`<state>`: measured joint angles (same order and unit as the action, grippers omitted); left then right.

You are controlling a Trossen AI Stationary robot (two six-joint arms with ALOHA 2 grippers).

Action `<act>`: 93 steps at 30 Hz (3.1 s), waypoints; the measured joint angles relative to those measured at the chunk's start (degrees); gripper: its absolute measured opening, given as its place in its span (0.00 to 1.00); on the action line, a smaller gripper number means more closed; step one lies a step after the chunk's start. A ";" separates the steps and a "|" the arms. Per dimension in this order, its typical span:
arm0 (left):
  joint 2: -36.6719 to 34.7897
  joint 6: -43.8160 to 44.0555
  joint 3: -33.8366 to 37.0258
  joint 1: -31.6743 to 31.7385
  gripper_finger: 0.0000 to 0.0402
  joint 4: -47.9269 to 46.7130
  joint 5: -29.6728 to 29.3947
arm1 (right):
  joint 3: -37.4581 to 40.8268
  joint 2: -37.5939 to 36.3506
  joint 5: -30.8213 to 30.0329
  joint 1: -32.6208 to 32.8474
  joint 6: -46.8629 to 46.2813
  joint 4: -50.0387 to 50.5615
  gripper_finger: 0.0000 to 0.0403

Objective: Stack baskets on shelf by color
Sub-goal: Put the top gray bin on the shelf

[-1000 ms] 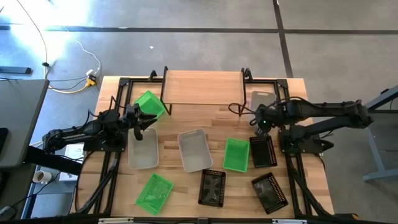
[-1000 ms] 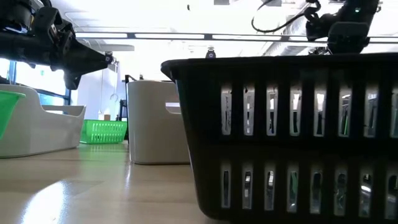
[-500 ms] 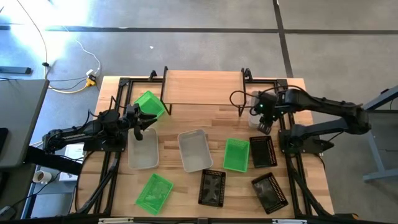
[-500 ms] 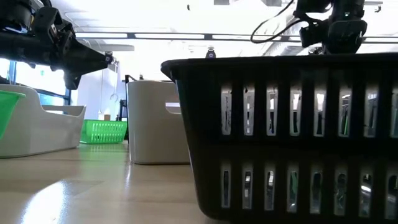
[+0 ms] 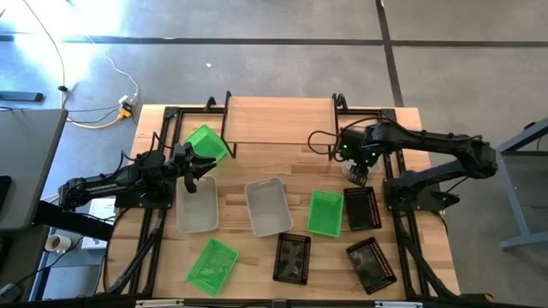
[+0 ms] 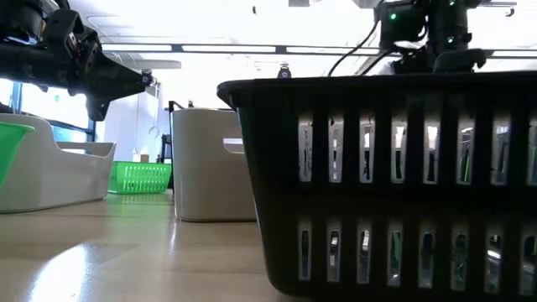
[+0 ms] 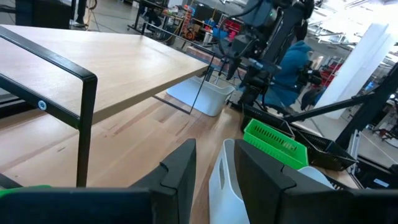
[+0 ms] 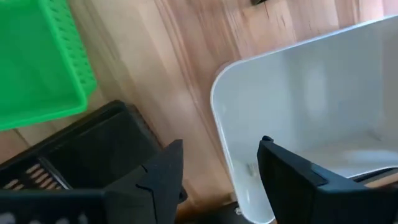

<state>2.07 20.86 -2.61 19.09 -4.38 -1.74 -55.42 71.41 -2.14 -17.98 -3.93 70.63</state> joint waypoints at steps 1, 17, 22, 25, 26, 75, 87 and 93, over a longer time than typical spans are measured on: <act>0.00 0.00 0.00 0.00 0.25 0.02 -0.02 | 0.00 0.86 -0.61 0.00 0.47 0.00 0.47; 0.01 0.00 0.00 -0.01 0.25 0.01 0.00 | 0.00 11.38 -1.02 4.17 1.71 -0.64 0.46; 0.02 0.00 0.00 0.00 0.25 0.00 -0.02 | 0.00 13.80 -5.22 4.87 -0.74 -0.81 0.45; 0.01 0.00 0.00 -0.01 0.25 0.01 0.00 | 0.00 14.91 -7.02 4.89 -1.97 -1.12 0.45; 0.02 0.00 0.02 -0.01 0.25 0.00 0.00 | 0.00 15.33 -7.03 4.87 -2.19 -1.26 0.45; 0.02 -0.01 0.01 -0.02 0.25 0.02 -0.02 | 0.00 3.77 -6.43 6.60 -18.02 11.67 0.00; 0.02 0.00 0.00 0.00 0.25 0.04 -0.33 | -6.77 -0.52 -12.84 8.02 -20.89 17.40 0.00; 0.00 0.00 0.00 -0.02 0.25 0.08 -0.46 | -15.16 -0.52 -16.63 7.85 -19.19 19.46 0.00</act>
<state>2.07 20.86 -2.61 19.07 -4.29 -2.20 -70.57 70.89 -18.77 -10.13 -23.12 90.09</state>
